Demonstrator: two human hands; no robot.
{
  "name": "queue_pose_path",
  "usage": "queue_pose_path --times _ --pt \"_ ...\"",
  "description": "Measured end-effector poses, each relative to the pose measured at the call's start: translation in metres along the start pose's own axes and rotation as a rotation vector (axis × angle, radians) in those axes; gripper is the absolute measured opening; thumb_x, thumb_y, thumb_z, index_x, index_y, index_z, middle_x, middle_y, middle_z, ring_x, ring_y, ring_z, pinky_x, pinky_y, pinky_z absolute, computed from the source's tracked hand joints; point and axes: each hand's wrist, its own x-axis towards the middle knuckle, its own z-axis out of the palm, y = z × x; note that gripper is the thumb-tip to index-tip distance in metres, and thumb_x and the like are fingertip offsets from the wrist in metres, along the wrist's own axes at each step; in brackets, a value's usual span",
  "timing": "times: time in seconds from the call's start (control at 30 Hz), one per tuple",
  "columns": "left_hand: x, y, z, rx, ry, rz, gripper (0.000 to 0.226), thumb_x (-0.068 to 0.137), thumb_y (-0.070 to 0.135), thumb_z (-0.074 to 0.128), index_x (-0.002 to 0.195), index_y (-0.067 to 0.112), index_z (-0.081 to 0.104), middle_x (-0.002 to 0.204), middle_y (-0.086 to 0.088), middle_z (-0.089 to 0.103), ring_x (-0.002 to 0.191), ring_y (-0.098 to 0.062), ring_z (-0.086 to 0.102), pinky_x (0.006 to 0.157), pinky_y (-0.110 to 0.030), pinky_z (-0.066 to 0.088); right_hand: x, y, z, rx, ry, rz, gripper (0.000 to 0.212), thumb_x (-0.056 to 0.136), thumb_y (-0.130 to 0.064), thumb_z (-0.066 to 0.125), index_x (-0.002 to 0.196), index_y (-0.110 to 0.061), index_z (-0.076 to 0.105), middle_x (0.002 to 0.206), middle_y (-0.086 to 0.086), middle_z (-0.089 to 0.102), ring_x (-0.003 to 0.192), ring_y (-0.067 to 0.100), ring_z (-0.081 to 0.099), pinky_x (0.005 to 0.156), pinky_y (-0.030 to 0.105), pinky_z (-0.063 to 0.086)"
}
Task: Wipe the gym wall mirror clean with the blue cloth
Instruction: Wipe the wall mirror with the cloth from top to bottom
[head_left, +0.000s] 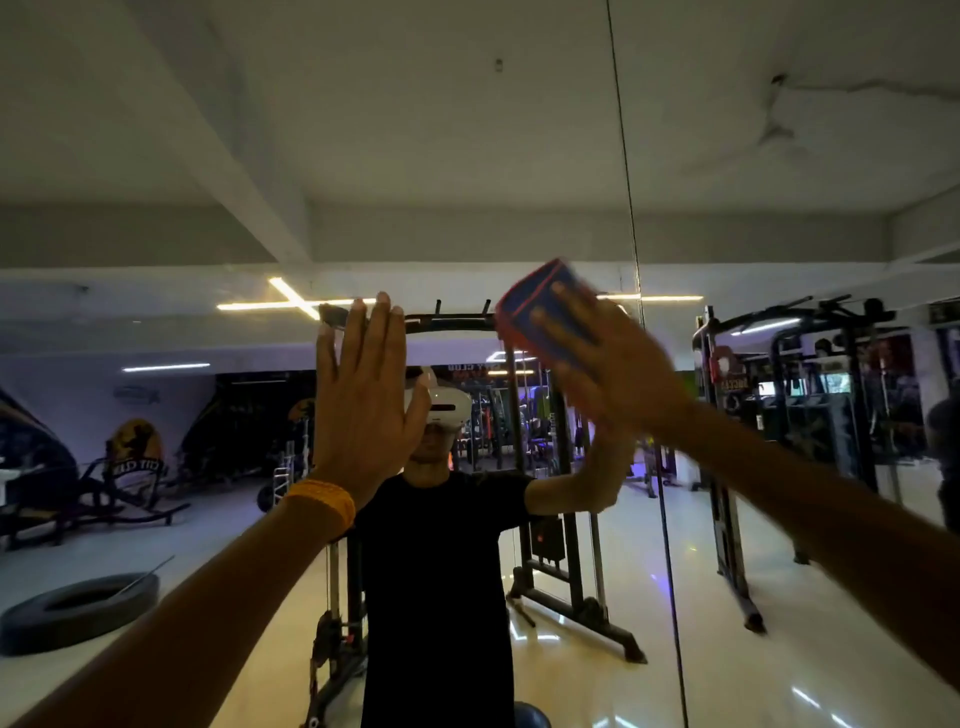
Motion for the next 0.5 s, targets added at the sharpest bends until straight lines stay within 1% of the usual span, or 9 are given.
queue_pose_path --times 0.03,0.1,0.13,0.17,0.23,0.3,0.37,0.43,0.5 --pt "0.0 0.0 0.0 0.013 -0.003 -0.001 0.077 0.103 0.053 0.018 0.164 0.006 0.018 0.173 -0.015 0.008 0.16 -0.034 0.003 0.128 -0.06 0.005 0.008 0.026 -0.005 -0.011 0.024 0.085 0.057 0.111 -0.049 0.015 0.163 -0.025 0.014 0.171 0.013 0.014 0.159 0.028 0.004 0.126 0.058 0.018" --pt "-0.001 0.0 0.001 0.056 -0.009 -0.006 0.077 0.103 0.051 0.019 0.164 0.006 0.018 0.173 -0.016 0.008 0.16 -0.036 0.004 0.128 -0.061 0.006 0.026 0.061 -0.018 0.012 0.072 0.411 0.059 0.11 -0.053 0.011 0.164 -0.027 0.014 0.171 0.015 0.017 0.158 0.033 0.009 0.125 0.061 0.019" --pt "-0.001 0.0 0.001 0.073 -0.017 -0.004 0.076 0.103 0.051 0.02 0.164 0.005 0.018 0.173 -0.017 0.007 0.16 -0.036 0.004 0.128 -0.061 0.007 0.033 0.062 -0.02 0.037 0.084 0.533 0.06 0.11 -0.051 0.015 0.164 -0.026 0.017 0.171 0.015 0.017 0.158 0.035 0.011 0.125 0.061 0.019" --pt "0.0 0.0 0.001 0.08 -0.019 -0.001 0.076 0.103 0.05 0.022 0.164 0.005 0.018 0.173 -0.017 0.008 0.16 -0.037 0.004 0.127 -0.061 0.008 0.037 0.05 -0.02 0.049 0.091 0.576 0.059 0.11 -0.047 0.02 0.165 -0.025 0.02 0.171 0.015 0.017 0.158 0.036 0.012 0.125 0.06 0.018" --pt "0.001 0.001 0.0 0.06 0.004 -0.004 0.076 0.103 0.049 0.025 0.164 0.005 0.019 0.173 -0.017 0.008 0.16 -0.036 0.004 0.127 -0.061 0.009 0.037 0.005 -0.012 0.03 0.06 0.44 0.058 0.11 -0.042 0.022 0.164 -0.024 0.019 0.171 0.014 0.015 0.159 0.035 0.01 0.127 0.057 0.014" --pt "0.004 0.009 -0.002 0.002 0.048 -0.026 0.075 0.102 0.046 0.03 0.164 0.005 0.019 0.173 -0.015 0.006 0.161 -0.032 0.0 0.129 -0.058 0.006 0.025 -0.027 -0.002 0.016 -0.012 0.134 0.059 0.11 -0.046 0.014 0.164 -0.021 0.015 0.172 0.014 0.011 0.159 0.034 0.007 0.128 0.055 0.01" --pt "0.017 0.022 -0.005 -0.075 0.101 -0.07 0.074 0.103 0.044 0.034 0.164 0.004 0.019 0.174 -0.013 0.005 0.161 -0.03 -0.002 0.13 -0.053 0.002 0.027 -0.018 0.002 -0.012 -0.054 0.021 0.059 0.111 -0.047 0.016 0.164 -0.022 0.014 0.172 0.013 0.011 0.159 0.031 0.006 0.128 0.053 0.009" --pt "0.038 0.033 -0.007 -0.097 0.108 -0.089 0.074 0.103 0.045 0.03 0.163 0.003 0.019 0.173 -0.014 0.006 0.161 -0.03 -0.001 0.13 -0.052 0.0 0.049 0.018 -0.002 0.005 0.01 0.197 0.06 0.11 -0.047 0.019 0.164 -0.022 0.017 0.171 0.013 0.014 0.159 0.031 0.009 0.128 0.055 0.013" --pt "0.059 0.037 -0.007 -0.085 0.089 -0.081 0.076 0.103 0.048 0.023 0.164 0.003 0.017 0.173 -0.014 0.006 0.161 -0.03 -0.001 0.13 -0.052 0.0 0.073 0.062 -0.012 0.008 0.08 0.458 0.065 0.106 -0.051 0.012 0.164 -0.02 0.019 0.171 0.015 0.015 0.158 0.034 0.01 0.126 0.058 0.016"
